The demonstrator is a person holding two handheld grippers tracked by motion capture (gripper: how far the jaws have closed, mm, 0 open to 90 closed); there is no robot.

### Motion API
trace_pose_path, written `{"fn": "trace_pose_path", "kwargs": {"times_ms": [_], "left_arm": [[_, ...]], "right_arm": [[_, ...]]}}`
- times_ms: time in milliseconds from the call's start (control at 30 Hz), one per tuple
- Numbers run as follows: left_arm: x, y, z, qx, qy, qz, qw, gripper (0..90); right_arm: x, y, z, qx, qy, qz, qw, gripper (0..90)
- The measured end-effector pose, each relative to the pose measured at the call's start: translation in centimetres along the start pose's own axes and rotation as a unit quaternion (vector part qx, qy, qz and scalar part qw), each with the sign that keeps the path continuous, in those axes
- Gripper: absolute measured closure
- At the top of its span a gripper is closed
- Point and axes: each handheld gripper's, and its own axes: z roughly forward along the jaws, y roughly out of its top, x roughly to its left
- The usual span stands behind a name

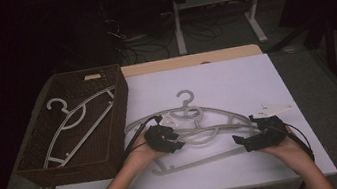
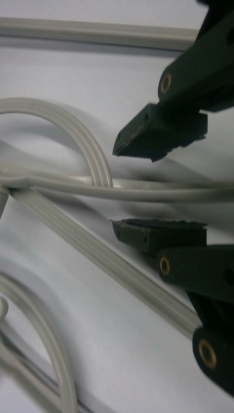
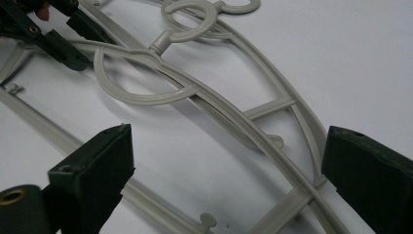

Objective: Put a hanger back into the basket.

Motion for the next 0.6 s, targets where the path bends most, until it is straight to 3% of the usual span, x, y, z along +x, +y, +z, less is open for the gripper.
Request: {"fn": "trace_pose_path", "kwargs": {"times_ms": [67, 267, 333, 433, 600], "left_arm": [[-0.10, 0.13, 0.23, 0.006, 0.011, 0.009, 0.9999, 65.6], [-0.29, 0.25, 0.42, 0.001, 0.020, 0.020, 0.9996, 73.7], [-0.34, 0.28, 0.41, 0.002, 0.018, 0.024, 0.9995, 80.5], [-0.67, 0.42, 0.41, 0.007, 0.023, 0.039, 0.9989, 81.6], [-0.59, 0.47, 0.13, 0.003, 0.011, 0.032, 0.9994, 82.1]], "right_arm": [[-0.04, -0.01, -0.02, 0.000, -0.001, 0.000, 1.0000, 4.7], [-0.05, -0.02, -0.05, -0.001, -0.001, 0.001, 1.0000, 4.8], [-0.06, -0.02, -0.04, 0.000, -0.001, 0.000, 1.0000, 4.8], [-0.03, 0.01, -0.06, -0.001, 0.000, -0.001, 1.0000, 5.0], [-0.07, 0.06, -0.31, -0.008, -0.001, 0.001, 1.0000, 5.0]]}}
